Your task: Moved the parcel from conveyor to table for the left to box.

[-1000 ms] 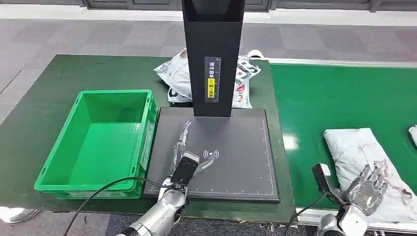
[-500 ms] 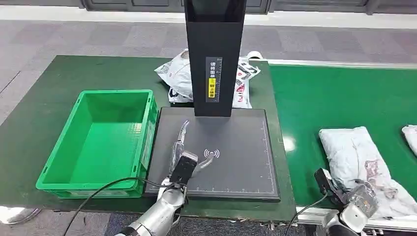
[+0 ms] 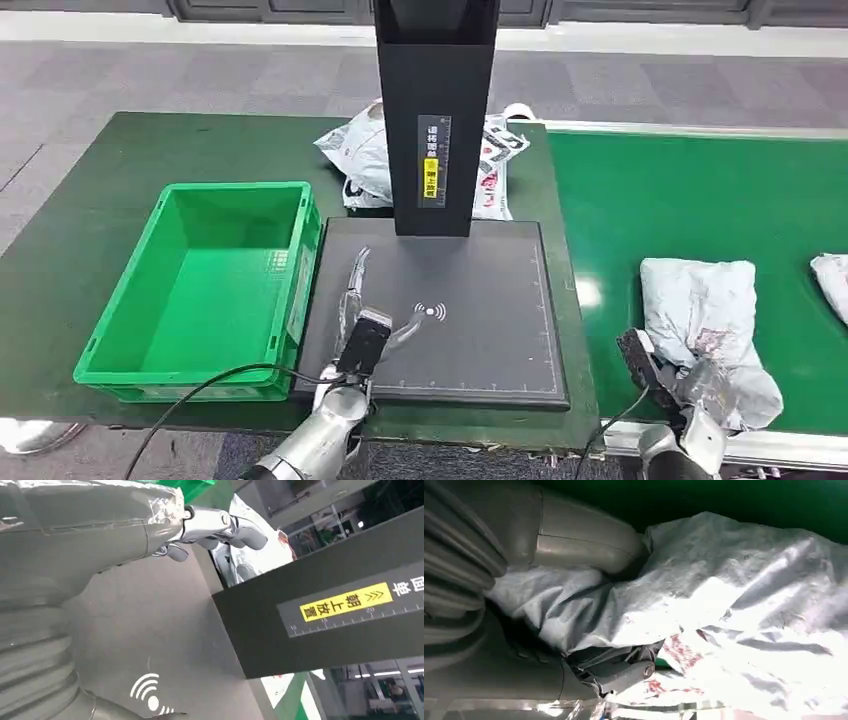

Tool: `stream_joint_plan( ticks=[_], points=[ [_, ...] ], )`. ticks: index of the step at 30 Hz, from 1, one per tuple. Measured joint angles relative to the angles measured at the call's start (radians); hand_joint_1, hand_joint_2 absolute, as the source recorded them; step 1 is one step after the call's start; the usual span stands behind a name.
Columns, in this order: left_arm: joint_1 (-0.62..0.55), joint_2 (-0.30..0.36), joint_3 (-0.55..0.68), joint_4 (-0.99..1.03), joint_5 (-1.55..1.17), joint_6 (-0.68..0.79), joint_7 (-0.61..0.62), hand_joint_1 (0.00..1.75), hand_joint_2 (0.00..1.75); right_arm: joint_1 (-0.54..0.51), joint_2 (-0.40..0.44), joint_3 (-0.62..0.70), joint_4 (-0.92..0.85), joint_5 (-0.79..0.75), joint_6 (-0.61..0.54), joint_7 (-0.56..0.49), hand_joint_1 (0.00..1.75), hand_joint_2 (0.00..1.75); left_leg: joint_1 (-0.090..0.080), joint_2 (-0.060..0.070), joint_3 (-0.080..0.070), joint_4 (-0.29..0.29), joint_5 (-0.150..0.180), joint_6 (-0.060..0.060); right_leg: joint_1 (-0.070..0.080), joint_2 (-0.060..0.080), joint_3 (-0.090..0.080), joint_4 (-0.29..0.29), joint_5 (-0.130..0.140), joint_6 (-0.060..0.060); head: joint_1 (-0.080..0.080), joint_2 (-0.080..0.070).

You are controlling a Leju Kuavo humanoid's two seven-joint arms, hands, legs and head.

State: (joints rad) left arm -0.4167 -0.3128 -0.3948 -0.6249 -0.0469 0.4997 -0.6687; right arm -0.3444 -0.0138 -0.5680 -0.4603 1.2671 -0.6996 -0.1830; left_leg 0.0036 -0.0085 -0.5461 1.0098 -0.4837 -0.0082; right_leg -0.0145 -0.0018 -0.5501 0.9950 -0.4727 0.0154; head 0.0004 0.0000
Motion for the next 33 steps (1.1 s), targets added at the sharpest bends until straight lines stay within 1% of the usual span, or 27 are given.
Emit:
stream_joint_plan(
  ticks=[1,2,3,4,5,6,7,8,9,13,17,22,27,33],
  points=[
    [0.002,0.0,0.003,-0.001,-0.007,0.005,0.0,0.0,1.75,0.009,0.017,0.0,-0.031,-0.041,0.0,-0.081,1.75,1.75,0.0,0.0,-0.001,0.0,0.0,0.0,0.0,0.0,-0.001,0.001,0.0,0.0,0.0,0.0],
    [0.004,0.001,0.005,-0.004,-0.014,0.011,0.0,0.0,1.75,0.012,0.034,0.0,-0.072,-0.101,0.0,-0.205,1.75,1.75,0.0,0.002,-0.002,0.0,0.0,0.0,0.0,0.002,-0.003,0.002,0.0,0.0,0.0,0.0],
    [0.006,0.003,0.007,-0.008,-0.022,0.018,0.0,0.0,1.75,0.012,0.055,0.0,-0.103,-0.158,0.0,-0.302,1.75,1.75,0.0,0.004,-0.002,0.0,0.0,0.0,0.0,0.004,-0.004,0.002,0.0,0.0,0.0,0.0],
    [0.007,0.004,0.007,-0.011,-0.029,0.02,0.0,0.0,1.75,0.013,0.076,0.001,-0.129,-0.218,0.0,-0.369,1.75,1.75,0.0,0.004,-0.002,0.0,0.0,0.0,0.0,0.005,-0.005,0.002,0.0,0.0,0.0,0.0],
    [0.007,0.005,0.007,-0.015,-0.036,0.021,0.0,0.0,1.75,0.018,0.1,0.016,-0.163,-0.302,0.0,-0.412,1.75,1.75,0.0,0.004,-0.002,0.0,0.0,0.0,0.0,0.005,-0.005,0.002,0.0,0.0,0.0,0.0],
    [0.007,0.005,0.007,-0.018,-0.042,0.021,0.0,0.0,1.75,0.03,0.117,0.047,-0.194,-0.38,0.0,-0.421,1.75,1.75,0.0,0.004,-0.002,0.0,0.0,0.0,0.0,0.004,-0.005,0.002,0.0,0.0,0.0,0.0],
    [0.007,0.005,0.007,-0.023,-0.045,0.021,0.0,0.0,1.75,0.047,0.137,0.109,-0.24,-0.461,0.0,-0.414,1.75,1.75,0.0,0.002,-0.003,0.0,0.0,0.0,0.0,0.003,-0.005,0.002,0.0,-0.001,0.0,0.0],
    [0.007,0.005,0.007,-0.025,-0.05,0.018,0.0,0.0,1.75,0.066,0.15,0.18,-0.285,-0.504,0.001,-0.403,1.75,1.75,0.0,0.002,-0.004,0.0,0.001,-0.001,0.0,0.002,-0.006,0.003,0.0,-0.001,0.0,0.0],
    [0.006,0.005,0.007,-0.026,-0.053,0.014,0.0,0.0,1.75,0.081,0.16,0.243,-0.324,-0.515,0.001,-0.392,1.75,1.75,0.0,0.002,-0.004,0.0,0.001,-0.001,0.0,0.002,-0.007,0.003,0.0,-0.001,0.0,0.0],
    [-0.002,0.005,0.007,-0.025,-0.06,-0.014,0.0,0.0,1.75,0.122,0.194,0.479,-0.442,-0.484,0.001,-0.335,1.75,1.75,0.0,0.004,-0.005,0.0,0.001,-0.001,0.0,0.005,-0.009,0.003,0.0,-0.001,0.0,0.0],
    [-0.009,-0.002,0.007,-0.018,-0.053,-0.024,0.0,0.0,1.75,0.131,0.205,0.627,-0.467,-0.497,0.001,-0.304,1.75,1.75,0.0,0.003,-0.005,0.0,0.001,-0.001,0.0,0.003,-0.009,0.003,0.0,-0.001,0.0,0.0],
    [-0.011,-0.006,0.006,-0.01,-0.043,-0.034,0.0,0.0,1.75,0.136,0.206,0.712,-0.467,-0.507,0.002,-0.304,1.75,1.75,0.0,0.003,-0.006,0.0,0.001,-0.001,-0.001,0.004,-0.009,0.003,0.0,-0.001,0.0,0.0],
    [-0.022,-0.011,-0.002,0.0,-0.033,-0.042,0.0,0.0,1.75,0.131,0.204,0.806,-0.432,-0.579,0.06,-0.297,1.75,1.75,0.0,0.003,-0.006,0.0,0.001,-0.001,-0.001,0.004,-0.009,0.003,0.0,-0.001,0.0,0.0],
    [-0.024,-0.011,-0.003,0.006,-0.033,-0.042,0.0,0.0,1.75,0.128,0.202,0.837,-0.411,-0.587,0.06,-0.297,1.75,1.75,0.0,0.003,-0.006,0.0,0.001,-0.001,0.0,0.004,-0.01,0.003,0.0,-0.001,0.0,0.0]
  ],
)
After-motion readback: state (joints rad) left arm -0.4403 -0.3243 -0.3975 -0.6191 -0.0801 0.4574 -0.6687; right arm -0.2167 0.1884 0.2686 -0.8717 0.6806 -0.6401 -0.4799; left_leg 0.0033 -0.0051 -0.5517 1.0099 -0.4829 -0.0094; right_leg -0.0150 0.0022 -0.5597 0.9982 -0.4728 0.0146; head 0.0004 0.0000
